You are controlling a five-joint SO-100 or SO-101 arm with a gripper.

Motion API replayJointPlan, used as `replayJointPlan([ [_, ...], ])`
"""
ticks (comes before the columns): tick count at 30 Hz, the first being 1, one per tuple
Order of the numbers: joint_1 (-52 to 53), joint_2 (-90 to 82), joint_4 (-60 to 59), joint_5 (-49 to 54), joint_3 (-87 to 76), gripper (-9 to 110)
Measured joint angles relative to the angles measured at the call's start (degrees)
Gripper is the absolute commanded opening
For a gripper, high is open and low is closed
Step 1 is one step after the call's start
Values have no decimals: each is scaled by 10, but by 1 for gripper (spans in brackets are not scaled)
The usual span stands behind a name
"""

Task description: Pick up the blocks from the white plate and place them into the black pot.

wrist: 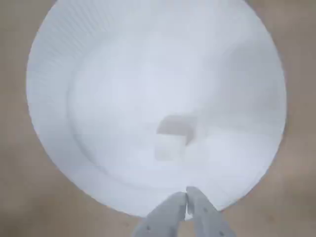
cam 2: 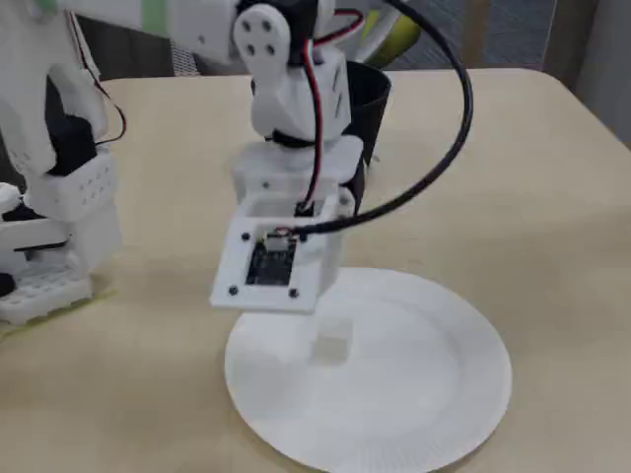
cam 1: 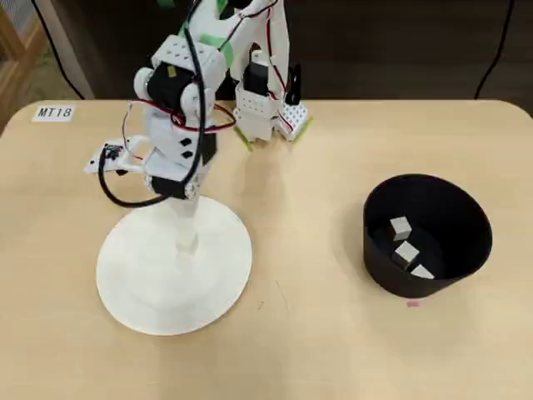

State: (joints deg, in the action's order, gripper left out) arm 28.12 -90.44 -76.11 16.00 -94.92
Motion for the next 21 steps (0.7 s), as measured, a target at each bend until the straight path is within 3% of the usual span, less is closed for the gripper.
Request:
replayJointPlan([
  [4, -1, 11, -4, 29, 2, 30],
  [8, 3, 25, -10, 52, 4, 35],
  [21, -9, 78, -47, 62, 22, 40],
])
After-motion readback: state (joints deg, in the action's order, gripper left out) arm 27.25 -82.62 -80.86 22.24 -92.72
